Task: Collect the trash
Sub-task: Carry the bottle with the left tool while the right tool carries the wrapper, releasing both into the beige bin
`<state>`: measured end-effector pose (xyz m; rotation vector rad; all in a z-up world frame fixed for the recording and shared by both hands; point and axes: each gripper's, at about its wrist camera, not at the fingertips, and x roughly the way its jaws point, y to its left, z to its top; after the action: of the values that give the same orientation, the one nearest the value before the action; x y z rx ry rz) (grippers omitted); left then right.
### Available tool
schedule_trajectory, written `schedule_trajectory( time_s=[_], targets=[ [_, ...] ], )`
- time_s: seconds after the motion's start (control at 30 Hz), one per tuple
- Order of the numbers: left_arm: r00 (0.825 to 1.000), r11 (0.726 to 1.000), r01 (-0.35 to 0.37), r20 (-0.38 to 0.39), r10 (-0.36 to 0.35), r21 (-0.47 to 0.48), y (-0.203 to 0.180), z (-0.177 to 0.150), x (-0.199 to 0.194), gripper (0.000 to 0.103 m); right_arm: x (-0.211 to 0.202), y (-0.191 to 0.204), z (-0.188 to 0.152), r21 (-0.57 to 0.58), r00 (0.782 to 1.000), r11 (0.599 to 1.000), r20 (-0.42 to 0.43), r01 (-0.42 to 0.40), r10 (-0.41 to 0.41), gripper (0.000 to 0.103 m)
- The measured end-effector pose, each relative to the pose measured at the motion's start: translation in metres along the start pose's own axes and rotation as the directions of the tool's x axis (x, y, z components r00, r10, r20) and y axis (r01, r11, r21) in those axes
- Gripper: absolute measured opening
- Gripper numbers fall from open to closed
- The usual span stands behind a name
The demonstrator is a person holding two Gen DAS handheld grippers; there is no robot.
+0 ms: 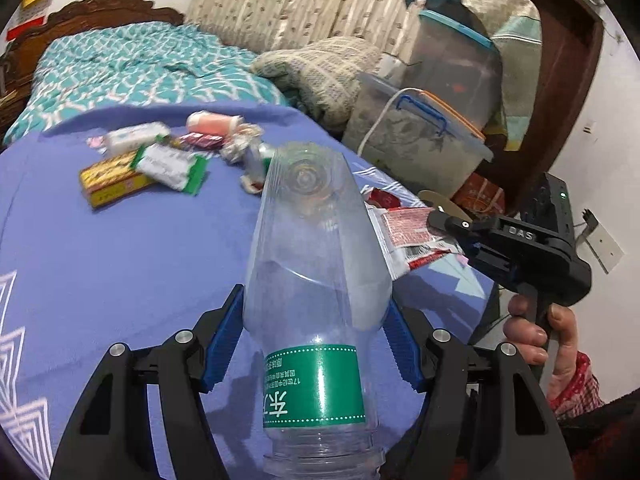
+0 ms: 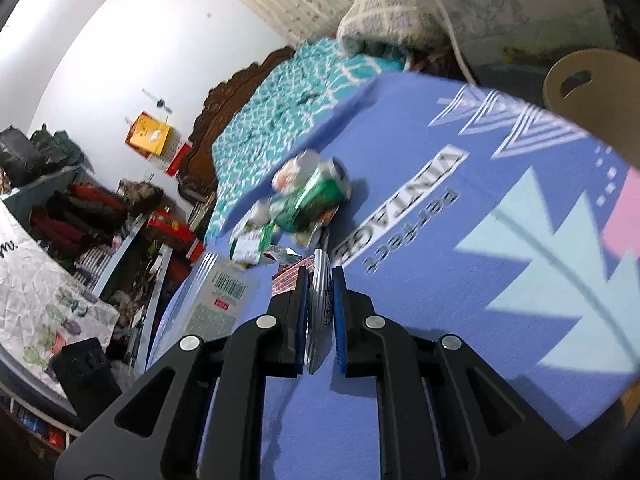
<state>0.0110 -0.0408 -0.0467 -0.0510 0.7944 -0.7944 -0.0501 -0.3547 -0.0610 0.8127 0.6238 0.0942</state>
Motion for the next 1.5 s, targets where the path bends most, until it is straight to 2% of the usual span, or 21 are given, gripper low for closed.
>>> schedule_trajectory(
  time_s=[0.17,0.3,0.37,0.5,0.57,0.67,0.73,0.8,0.83,0.87,0.9,0.93,0.97,1.03,1.1,1.17,1.23,1.3,1.37,1.43,1.5],
  targets=[
    [0.998,0.995,0.065,-0.014,-0.064,0.076,-0.028,0.025,0.023,0.062,-0.027,-0.027,0.026,0.038,0.993,0.998,0.098,0.054,-0.058,0.014],
    [0.992,0.982,0.125,-0.048,-0.119,0.139,-0.060,0.050,0.058,0.062,-0.067,-0.058,0.056,0.071,0.967,0.989,0.215,0.127,-0.140,0.014],
    [0.986,0.973,0.163,-0.074,-0.152,0.163,-0.078,0.063,0.077,0.062,-0.093,-0.078,0.074,0.094,0.936,0.977,0.283,0.190,-0.209,0.014],
    [0.958,0.933,0.270,-0.163,-0.236,0.237,-0.138,0.096,0.136,0.062,-0.129,-0.123,0.105,0.162,0.873,0.944,0.359,0.288,-0.329,0.014],
    [0.937,0.913,0.323,-0.223,-0.270,0.251,-0.165,0.108,0.169,0.062,-0.135,-0.146,0.116,0.184,0.839,0.916,0.370,0.355,-0.400,0.014],
    [0.905,0.897,0.360,-0.328,-0.270,0.256,-0.203,0.122,0.226,0.063,-0.131,-0.181,0.122,0.222,0.814,0.882,0.342,0.417,-0.471,0.017],
    [0.902,0.899,0.342,-0.365,-0.232,0.274,-0.222,0.125,0.258,0.066,-0.119,-0.206,0.124,0.244,0.828,0.878,0.302,0.412,-0.473,0.018],
    [0.890,0.904,0.332,-0.407,-0.205,0.269,-0.238,0.128,0.290,0.077,-0.107,-0.221,0.120,0.279,0.853,0.883,0.264,0.378,-0.449,0.022],
    [0.888,0.908,0.327,-0.415,-0.199,0.262,-0.243,0.130,0.298,0.078,-0.104,-0.226,0.119,0.298,0.864,0.886,0.258,0.355,-0.433,0.036],
    [0.886,0.912,0.323,-0.419,-0.197,0.254,-0.247,0.132,0.304,0.078,-0.102,-0.230,0.116,0.317,0.866,0.885,0.262,0.340,-0.427,0.066],
    [0.889,0.914,0.320,-0.413,-0.198,0.250,-0.249,0.134,0.305,0.078,-0.106,-0.231,0.113,0.324,0.859,0.884,0.278,0.338,-0.431,0.078],
    [0.892,0.914,0.320,-0.405,-0.202,0.250,-0.252,0.135,0.304,0.079,-0.109,-0.228,0.110,0.323,0.844,0.882,0.305,0.344,-0.441,0.080],
    [0.896,0.914,0.318,-0.396,-0.203,0.251,-0.253,0.135,0.301,0.079,-0.111,-0.225,0.110,0.313,0.837,0.882,0.317,0.352,-0.447,0.075],
    [0.907,0.914,0.318,-0.363,-0.215,0.253,-0.250,0.136,0.284,0.079,-0.112,-0.216,0.111,0.289,0.836,0.888,0.326,0.357,-0.442,0.072],
    [0.918,0.914,0.311,-0.330,-0.219,0.261,-0.243,0.136,0.263,0.079,-0.118,-0.200,0.107,0.283,0.822,0.886,0.346,0.368,-0.452,0.072],
    [0.931,0.915,0.305,-0.287,-0.228,0.262,-0.230,0.132,0.234,0.079,-0.128,-0.183,0.100,0.269,0.816,0.901,0.391,0.341,-0.426,0.072],
    [0.953,0.921,0.268,-0.215,-0.212,0.283,-0.209,0.122,0.197,0.080,-0.125,-0.154,0.089,0.230,0.811,0.915,0.426,0.332,-0.401,0.072],
    [0.971,0.930,0.220,-0.152,-0.182,0.294,-0.184,0.108,0.164,0.083,-0.118,-0.126,0.076,0.192,0.821,0.927,0.430,0.322,-0.375,0.072],
    [0.989,0.944,0.141,-0.079,-0.123,0.299,-0.150,0.089,0.129,0.083,-0.093,-0.101,0.061,0.170,0.844,0.935,0.401,0.313,-0.355,0.072],
    [0.998,0.954,0.055,-0.032,-0.048,0.294,-0.120,0.072,0.106,0.083,-0.060,-0.079,0.046,0.143,0.876,0.943,0.350,0.300,-0.331,0.072],
    [1.000,0.965,-0.012,-0.021,0.018,0.262,-0.085,0.059,0.088,0.083,-0.022,-0.055,0.034,0.096,0.907,0.949,0.281,0.300,-0.315,0.072]
  ],
)
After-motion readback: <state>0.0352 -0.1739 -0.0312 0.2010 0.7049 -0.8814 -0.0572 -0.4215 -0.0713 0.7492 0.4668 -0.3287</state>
